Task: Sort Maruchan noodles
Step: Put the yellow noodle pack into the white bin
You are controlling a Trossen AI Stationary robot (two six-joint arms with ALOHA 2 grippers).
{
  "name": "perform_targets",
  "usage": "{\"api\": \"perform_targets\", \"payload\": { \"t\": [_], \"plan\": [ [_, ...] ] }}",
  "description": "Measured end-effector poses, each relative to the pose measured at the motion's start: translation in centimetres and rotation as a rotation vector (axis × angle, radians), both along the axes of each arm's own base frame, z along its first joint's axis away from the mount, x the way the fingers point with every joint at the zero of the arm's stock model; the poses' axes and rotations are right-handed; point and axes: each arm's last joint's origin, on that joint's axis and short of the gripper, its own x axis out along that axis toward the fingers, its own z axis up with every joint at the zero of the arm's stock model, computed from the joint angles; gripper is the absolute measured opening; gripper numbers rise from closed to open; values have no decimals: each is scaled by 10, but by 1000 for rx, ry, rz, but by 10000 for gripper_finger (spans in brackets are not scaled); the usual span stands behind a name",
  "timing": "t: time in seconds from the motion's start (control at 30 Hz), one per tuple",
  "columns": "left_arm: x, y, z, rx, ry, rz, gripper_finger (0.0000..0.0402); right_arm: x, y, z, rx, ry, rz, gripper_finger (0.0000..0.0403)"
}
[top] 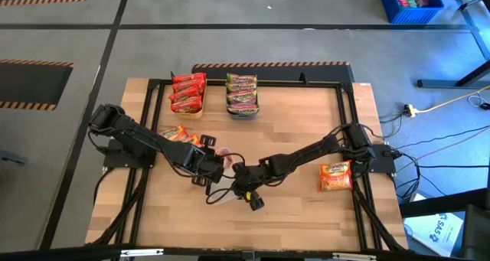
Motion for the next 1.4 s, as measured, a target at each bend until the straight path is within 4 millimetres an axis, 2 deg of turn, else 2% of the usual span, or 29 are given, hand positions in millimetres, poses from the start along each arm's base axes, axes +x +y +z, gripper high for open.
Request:
{"api": "perform_targets", "payload": {
  "t": [0.2, 0.33, 0.5, 0.8, 0.93, 1.03, 1.17, 1.4],
  "plan": [
    [0, 0, 0, -10, -24, 45, 127, 1, -2, 21, -58, 41, -58, 211],
    [1, -2, 4, -31, -51, 83, 125, -8, -3, 30, -51, 105, -62, 211],
    [-8, -4, 21, -99, -114, 139, 125, -26, -5, 39, 23, 125, -26, 211],
    [-52, -10, 65, -116, -316, 267, 125, -71, -18, 42, 74, 25, -75, 211],
    [-69, -15, 74, -116, -403, 291, 125, -92, -25, 46, 100, -45, -112, 211],
    [-75, -18, 73, -130, -426, 302, 125, -104, -29, 48, 126, -89, -135, 211],
    [-81, -22, 61, -142, -414, 330, 125, -114, -32, 47, 131, -99, -166, 211],
    [-100, -19, 12, -210, -285, 512, 125, -123, -37, 29, 87, -86, -233, 211]
  ]
}}
